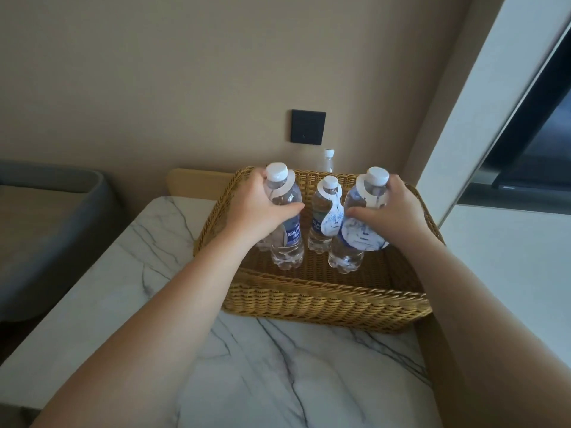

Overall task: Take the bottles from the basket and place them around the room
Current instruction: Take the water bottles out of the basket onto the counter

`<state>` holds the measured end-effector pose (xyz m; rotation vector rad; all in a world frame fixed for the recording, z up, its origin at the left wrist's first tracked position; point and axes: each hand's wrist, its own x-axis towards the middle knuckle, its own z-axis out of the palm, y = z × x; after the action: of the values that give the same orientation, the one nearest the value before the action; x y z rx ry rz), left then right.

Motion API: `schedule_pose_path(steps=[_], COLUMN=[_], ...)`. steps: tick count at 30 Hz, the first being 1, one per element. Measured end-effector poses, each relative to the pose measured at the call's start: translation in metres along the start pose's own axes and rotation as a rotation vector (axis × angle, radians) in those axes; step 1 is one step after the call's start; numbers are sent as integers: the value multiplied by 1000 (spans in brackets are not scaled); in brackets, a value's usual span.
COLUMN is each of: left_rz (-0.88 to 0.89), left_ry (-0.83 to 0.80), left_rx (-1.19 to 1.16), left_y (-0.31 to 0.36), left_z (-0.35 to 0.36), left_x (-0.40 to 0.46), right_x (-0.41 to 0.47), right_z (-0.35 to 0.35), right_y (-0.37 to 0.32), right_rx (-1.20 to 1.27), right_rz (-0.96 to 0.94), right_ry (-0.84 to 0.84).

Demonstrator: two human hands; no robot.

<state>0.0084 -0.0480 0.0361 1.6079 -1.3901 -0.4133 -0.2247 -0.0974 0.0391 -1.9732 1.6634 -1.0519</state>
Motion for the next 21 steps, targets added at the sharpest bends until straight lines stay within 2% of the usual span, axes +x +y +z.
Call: schedule_pose_path(steps=[5, 10, 15, 21], left_rz=[2, 0, -93, -239], left_ry=[118, 273, 334, 403], left_rx=[-58, -29, 29, 170], left_y=[31, 29, -14, -99], left_z=[-70, -151, -224, -278], left_x=[8, 6, -6, -33], right_x=[-7, -17, -25, -47], right_z=[-24, -8, 53, 163], right_y=[-84, -166, -229, -273], right_rx=[144, 325, 415, 398], right_rz=[-171, -239, -272, -268], right_ry=[-10, -54, -141, -311])
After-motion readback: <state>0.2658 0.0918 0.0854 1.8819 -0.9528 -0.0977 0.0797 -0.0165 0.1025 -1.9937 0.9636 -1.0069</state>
